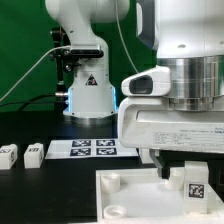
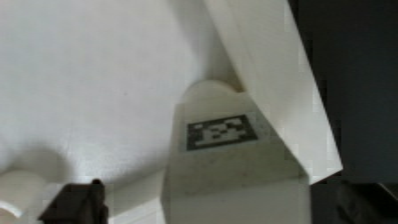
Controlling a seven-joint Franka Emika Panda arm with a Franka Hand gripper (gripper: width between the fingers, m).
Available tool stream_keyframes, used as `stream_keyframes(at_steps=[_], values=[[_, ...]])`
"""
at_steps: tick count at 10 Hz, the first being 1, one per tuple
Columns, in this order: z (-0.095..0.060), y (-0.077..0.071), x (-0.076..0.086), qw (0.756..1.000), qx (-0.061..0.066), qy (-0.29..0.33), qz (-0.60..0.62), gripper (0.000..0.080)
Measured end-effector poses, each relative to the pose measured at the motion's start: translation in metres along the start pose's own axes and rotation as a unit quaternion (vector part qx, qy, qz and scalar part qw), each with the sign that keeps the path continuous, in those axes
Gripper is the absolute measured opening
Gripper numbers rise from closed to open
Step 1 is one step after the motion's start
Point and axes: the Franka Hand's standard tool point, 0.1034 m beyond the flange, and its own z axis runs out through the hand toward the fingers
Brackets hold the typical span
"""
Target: Assemble one leg
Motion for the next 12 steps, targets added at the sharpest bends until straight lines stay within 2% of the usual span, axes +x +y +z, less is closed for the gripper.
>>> stream_keyframes(at_steps=[1, 2, 4, 5, 6, 10, 12], values=[[-0.0002, -0.0009, 0.0001, 0.999, -0.006, 0.003, -0.049, 0.0649], [0.0, 0.0002, 0.0006, 0.999, -0.006, 0.003, -0.038, 0.0649], [0.0, 0.0001, 0.0006, 1.0, -0.006, 0.004, 0.003, 0.0397], [0.0001, -0.0002, 0.0003, 0.999, -0.005, 0.004, 0.05, 0.0397], [0.0003, -0.0007, 0.0, 0.994, -0.003, 0.003, 0.105, 0.0292], [0.0008, -0.0001, -0.0002, 0.965, -0.003, 0.002, 0.263, 0.0292], [0.0007, 0.0003, -0.0005, 0.909, -0.004, -0.001, 0.416, 0.0292]])
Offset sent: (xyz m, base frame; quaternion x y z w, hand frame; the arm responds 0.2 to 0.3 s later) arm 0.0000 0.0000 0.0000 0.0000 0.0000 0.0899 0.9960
